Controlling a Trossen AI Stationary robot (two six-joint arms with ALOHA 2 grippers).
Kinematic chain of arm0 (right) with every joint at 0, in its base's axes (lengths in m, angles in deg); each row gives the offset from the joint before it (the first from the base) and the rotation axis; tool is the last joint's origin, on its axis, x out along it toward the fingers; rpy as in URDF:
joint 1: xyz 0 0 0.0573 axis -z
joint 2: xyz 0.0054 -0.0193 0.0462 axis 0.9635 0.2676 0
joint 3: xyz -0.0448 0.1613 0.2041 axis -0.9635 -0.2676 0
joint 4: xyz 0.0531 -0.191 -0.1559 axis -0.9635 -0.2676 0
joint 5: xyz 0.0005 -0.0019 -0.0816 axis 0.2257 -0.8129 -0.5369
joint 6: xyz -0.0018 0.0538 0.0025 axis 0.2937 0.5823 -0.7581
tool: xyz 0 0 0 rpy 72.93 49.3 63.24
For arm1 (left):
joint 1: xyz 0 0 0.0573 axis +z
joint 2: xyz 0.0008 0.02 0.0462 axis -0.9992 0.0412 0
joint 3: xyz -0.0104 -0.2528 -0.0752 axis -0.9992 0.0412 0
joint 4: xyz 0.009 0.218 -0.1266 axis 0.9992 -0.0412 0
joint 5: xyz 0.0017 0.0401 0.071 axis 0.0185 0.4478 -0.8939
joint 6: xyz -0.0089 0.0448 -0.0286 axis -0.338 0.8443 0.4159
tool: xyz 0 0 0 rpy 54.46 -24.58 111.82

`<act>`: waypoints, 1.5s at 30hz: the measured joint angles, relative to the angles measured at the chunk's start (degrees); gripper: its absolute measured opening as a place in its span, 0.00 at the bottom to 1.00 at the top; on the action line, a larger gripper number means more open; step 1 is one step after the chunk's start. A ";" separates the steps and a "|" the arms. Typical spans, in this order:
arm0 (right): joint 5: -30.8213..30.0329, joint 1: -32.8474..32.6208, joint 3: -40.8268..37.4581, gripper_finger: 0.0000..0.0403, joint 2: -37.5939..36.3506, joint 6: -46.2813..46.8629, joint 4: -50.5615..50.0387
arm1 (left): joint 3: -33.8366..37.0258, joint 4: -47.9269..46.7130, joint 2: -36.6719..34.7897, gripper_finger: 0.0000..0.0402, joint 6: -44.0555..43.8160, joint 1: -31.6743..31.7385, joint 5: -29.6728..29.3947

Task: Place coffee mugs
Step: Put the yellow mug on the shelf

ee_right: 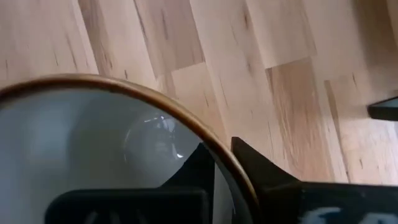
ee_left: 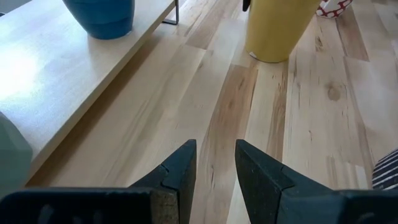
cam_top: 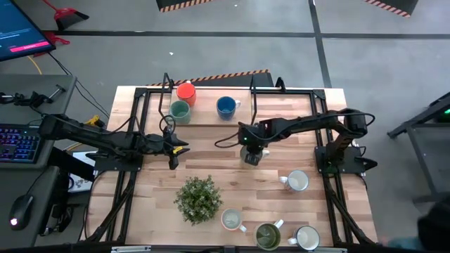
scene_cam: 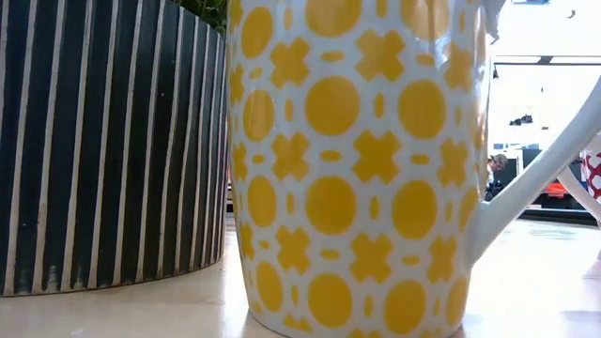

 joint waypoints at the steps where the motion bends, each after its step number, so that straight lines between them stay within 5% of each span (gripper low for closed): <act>1: -0.20 0.00 0.02 0.03 0.06 0.35 0.44 | 0.00 -0.13 0.00 0.25 0.01 0.00 0.00; 15: -6.28 0.04 4.15 0.00 -7.80 -2.41 1.89 | 0.00 -0.70 0.00 0.25 -0.03 0.00 -0.02; 25: -10.10 3.92 10.88 0.00 -10.17 -15.00 11.48 | 0.00 -0.83 0.00 0.25 -0.04 0.00 -0.02; 35: -7.96 13.73 19.11 0.00 -10.23 -25.64 18.60 | 0.00 -1.41 0.00 0.25 -0.04 0.00 -0.02; 45: 1.92 22.40 28.37 0.00 -7.02 -25.98 25.28 | 0.00 -1.59 0.00 0.25 -0.06 0.00 -0.04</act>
